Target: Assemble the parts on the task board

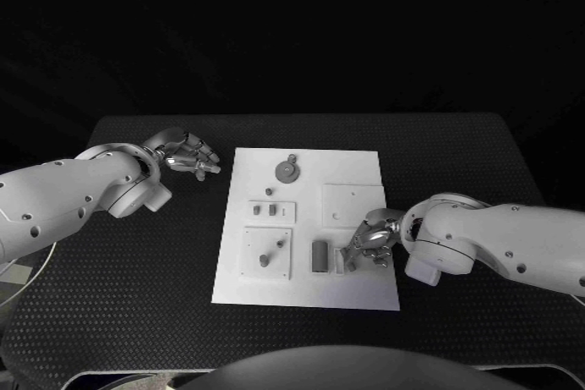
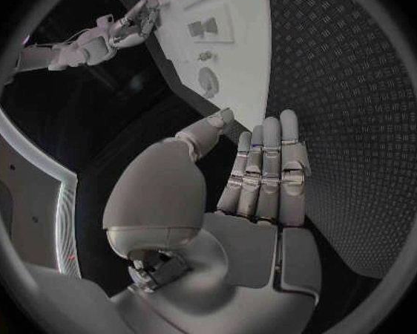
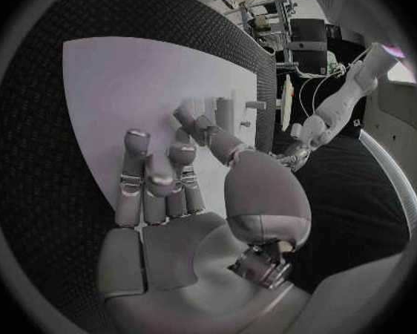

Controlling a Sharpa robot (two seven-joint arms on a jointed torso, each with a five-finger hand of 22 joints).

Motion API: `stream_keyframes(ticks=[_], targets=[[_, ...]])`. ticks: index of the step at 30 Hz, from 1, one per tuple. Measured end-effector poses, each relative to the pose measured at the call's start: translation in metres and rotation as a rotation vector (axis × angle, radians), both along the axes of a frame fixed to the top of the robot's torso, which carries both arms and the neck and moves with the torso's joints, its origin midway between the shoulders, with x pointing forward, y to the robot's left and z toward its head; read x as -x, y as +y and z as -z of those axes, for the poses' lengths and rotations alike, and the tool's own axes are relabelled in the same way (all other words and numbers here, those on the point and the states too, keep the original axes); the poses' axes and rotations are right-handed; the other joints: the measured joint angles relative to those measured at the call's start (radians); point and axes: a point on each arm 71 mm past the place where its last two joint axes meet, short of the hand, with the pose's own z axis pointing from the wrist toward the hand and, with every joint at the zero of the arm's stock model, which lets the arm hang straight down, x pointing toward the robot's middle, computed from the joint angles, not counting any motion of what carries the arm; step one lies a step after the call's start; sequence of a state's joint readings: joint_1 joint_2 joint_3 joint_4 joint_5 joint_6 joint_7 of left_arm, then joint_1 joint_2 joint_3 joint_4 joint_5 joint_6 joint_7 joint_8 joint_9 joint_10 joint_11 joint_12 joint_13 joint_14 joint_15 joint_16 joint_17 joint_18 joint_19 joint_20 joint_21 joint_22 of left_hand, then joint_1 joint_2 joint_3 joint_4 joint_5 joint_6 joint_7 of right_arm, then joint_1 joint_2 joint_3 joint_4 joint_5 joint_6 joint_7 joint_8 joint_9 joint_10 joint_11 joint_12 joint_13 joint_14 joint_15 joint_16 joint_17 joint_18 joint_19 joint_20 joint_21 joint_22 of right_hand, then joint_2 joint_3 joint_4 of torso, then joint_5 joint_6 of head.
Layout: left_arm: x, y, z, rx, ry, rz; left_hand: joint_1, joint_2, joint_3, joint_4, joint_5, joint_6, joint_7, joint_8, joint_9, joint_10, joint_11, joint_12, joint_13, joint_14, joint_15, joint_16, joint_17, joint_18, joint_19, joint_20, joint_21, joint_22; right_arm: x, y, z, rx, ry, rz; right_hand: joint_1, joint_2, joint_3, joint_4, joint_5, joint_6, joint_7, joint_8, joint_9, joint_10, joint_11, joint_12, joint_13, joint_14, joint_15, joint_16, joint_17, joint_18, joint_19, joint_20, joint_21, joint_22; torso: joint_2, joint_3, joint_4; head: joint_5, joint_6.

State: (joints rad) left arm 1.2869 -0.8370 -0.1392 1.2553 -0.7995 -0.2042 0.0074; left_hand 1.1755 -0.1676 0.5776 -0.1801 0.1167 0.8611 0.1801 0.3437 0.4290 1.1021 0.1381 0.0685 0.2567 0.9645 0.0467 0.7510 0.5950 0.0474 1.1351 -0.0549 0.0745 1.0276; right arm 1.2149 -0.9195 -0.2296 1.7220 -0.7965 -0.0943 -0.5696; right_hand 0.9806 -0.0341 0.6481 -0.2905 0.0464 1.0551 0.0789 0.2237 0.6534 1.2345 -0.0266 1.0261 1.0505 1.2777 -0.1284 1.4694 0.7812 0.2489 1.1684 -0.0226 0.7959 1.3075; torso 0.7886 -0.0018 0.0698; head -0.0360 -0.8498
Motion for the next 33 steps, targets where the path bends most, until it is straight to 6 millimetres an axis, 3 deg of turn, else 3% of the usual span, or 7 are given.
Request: stream_keyframes(ticks=[12,28,33], targets=[[0.0001,-0.0004,0.0001,0.000,0.001,0.001,0.000,0.000,-0.003,0.003,0.000,0.000,0.000,0.000,0.000,0.000,0.000,0.000,0.000,0.000,0.000,0.000,0.000,0.000,0.000,0.000,0.000,0.000,0.0005,0.0031,0.0021,0.003,0.004,-0.012,-0.132,-0.020,0.003,0.063,0.004,0.009,0.002,0.000,-0.012,0.000,0.000,0.000,-0.005,0.006,-0.003,0.000,-0.003,0.001,0.008,0.000,0.000,0.000,0.000,0.0001,0.0005,0.001,0.001],[0.0003,-0.0004,0.0001,-0.001,0.002,0.002,0.000,0.000,-0.003,0.003,0.000,0.000,0.000,0.000,-0.001,0.000,0.000,0.000,-0.001,0.000,0.000,0.000,0.001,0.000,0.000,0.000,0.000,0.000,0.0017,0.0085,0.0036,0.010,0.014,-0.053,-0.144,-0.031,0.019,0.053,0.004,0.012,-0.001,0.000,-0.016,0.000,0.000,0.000,-0.006,0.004,-0.005,0.000,-0.003,0.004,0.011,0.000,0.000,0.000,0.000,-0.0002,0.0006,0.003,0.000],[0.0004,-0.0003,0.0001,-0.002,0.003,0.002,0.000,0.000,-0.003,0.003,0.000,0.000,0.000,0.000,-0.001,0.000,0.000,0.000,-0.001,0.000,0.000,0.000,0.002,0.000,0.000,0.000,0.000,0.001,0.0021,0.0091,0.0034,0.014,0.014,-0.066,-0.131,-0.019,0.033,0.039,0.004,0.012,-0.002,-0.003,-0.019,0.000,0.000,0.000,-0.006,0.004,-0.005,0.000,-0.003,0.004,0.011,0.000,0.000,0.000,0.000,-0.0002,0.0006,0.003,-0.001]])
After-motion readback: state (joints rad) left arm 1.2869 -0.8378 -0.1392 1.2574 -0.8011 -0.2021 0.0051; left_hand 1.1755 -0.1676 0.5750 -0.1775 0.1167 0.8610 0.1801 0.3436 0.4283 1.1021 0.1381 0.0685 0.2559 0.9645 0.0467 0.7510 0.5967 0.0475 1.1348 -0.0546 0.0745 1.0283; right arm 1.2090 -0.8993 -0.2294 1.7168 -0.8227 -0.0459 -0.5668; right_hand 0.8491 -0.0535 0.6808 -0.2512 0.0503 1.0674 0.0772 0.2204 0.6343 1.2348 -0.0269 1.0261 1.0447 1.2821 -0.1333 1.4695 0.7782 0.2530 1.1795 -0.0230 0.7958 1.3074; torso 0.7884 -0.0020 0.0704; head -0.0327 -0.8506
